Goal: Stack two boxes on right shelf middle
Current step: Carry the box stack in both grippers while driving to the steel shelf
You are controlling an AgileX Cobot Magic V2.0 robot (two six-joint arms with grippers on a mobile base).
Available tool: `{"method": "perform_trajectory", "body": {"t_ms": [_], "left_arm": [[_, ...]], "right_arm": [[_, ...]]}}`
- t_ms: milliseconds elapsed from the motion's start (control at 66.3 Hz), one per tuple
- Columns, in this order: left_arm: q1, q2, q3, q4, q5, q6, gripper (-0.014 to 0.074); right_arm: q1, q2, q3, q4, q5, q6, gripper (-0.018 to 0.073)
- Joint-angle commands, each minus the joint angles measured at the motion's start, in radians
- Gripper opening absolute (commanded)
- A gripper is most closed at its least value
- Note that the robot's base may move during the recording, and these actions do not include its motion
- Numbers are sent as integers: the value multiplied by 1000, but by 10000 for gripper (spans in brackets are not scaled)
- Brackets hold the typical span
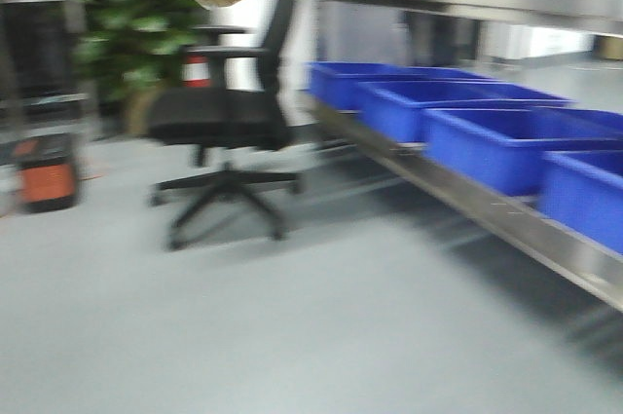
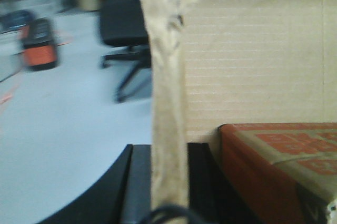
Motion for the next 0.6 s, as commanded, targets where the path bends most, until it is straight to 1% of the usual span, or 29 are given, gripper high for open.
{"method": "perform_trajectory", "body": {"t_ms": [0, 588], "left_arm": [[6, -12, -14, 36, -36, -2, -111], [6, -12, -14, 38, -36, -2, -111]], "right_arm": [[-6, -15, -12, -33, -44, 1, -169], [-6, -15, -12, -33, -51, 1, -169]]}}
